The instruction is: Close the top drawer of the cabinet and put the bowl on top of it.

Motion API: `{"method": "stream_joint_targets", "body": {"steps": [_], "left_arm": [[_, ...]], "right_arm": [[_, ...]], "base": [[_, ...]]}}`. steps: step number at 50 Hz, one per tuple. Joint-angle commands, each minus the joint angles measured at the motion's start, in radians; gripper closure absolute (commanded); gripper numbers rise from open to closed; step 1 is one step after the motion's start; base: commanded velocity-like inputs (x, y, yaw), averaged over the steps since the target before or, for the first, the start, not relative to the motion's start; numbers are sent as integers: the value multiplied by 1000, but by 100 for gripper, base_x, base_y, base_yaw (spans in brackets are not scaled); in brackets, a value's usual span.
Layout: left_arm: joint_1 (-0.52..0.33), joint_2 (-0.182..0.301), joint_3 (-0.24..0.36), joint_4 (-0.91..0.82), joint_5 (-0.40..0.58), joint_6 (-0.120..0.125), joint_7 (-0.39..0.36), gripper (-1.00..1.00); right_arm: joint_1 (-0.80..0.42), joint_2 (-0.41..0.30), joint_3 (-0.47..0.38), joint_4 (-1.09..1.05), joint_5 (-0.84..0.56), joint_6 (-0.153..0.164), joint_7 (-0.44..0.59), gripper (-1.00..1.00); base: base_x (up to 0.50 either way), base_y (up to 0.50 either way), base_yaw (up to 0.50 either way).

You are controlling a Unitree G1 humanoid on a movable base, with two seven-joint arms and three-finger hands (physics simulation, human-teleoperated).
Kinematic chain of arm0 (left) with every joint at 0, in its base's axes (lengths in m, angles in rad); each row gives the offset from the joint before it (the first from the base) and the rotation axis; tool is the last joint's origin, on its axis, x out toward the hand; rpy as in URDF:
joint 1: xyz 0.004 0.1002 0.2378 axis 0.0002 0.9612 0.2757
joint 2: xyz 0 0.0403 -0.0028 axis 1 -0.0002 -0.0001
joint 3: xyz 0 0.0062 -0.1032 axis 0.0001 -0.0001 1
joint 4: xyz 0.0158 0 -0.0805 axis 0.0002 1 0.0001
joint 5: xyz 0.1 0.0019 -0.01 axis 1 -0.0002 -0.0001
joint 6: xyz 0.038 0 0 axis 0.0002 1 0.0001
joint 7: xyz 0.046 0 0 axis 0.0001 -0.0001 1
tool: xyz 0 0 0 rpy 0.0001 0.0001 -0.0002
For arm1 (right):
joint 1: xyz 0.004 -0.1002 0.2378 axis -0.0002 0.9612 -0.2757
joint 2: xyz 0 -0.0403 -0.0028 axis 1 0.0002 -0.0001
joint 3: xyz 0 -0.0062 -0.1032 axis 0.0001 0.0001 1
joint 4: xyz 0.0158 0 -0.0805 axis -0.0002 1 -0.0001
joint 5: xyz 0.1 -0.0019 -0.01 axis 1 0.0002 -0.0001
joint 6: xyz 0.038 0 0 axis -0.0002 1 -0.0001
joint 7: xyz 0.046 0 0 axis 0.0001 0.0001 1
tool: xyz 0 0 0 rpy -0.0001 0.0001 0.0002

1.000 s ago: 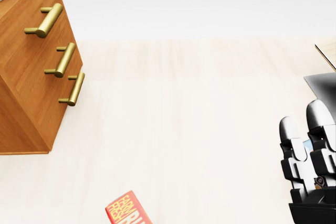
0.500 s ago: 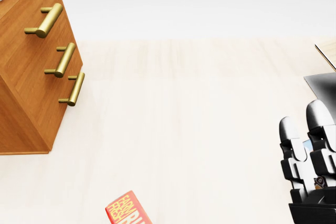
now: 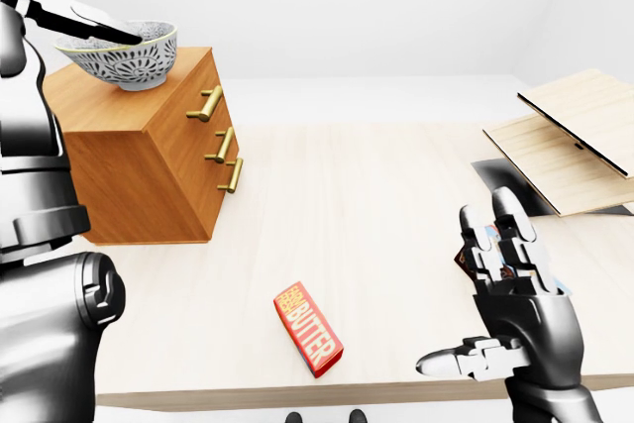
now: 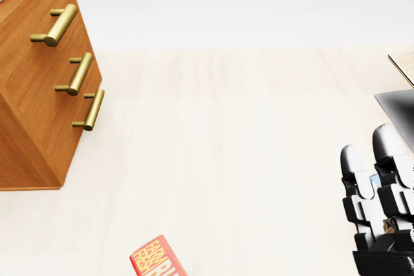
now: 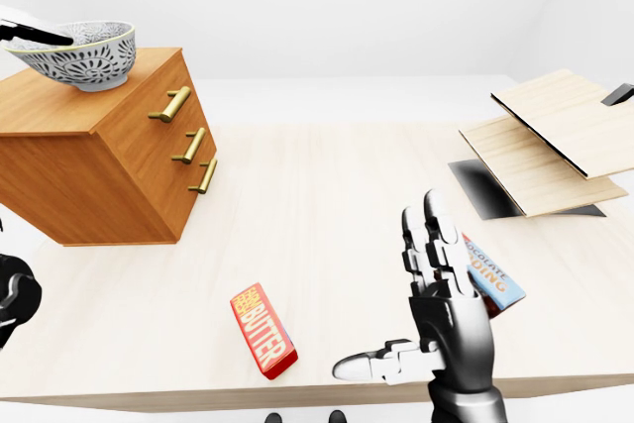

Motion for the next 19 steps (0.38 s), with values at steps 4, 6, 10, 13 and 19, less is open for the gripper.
{"method": "stream_joint_targets", "body": {"steps": [4,6,10,13,19], "left_arm": [[187,-41,42,-571,-66,0,-205,-100],[219,-61,49,-659,-81,0,-230,-100],[288,-112,70,-883,-140,0,-294,-100],[341,-145,79,-1023,-190,0,-313,-100],[430,-217,91,-1269,-301,0,-337,-100]], "right_arm": [[5,-12,21,10,-10,-14,-13,-100],[6,-14,22,10,-10,-15,-16,-100],[8,-18,26,11,-9,-19,-19,-100],[10,-19,23,9,-5,-20,-19,-100],[9,-17,20,8,-4,-18,-17,-100]], "base": [[0,0,0],[0,0,0],[0,0,0],[0,0,0],[0,0,0]]}}
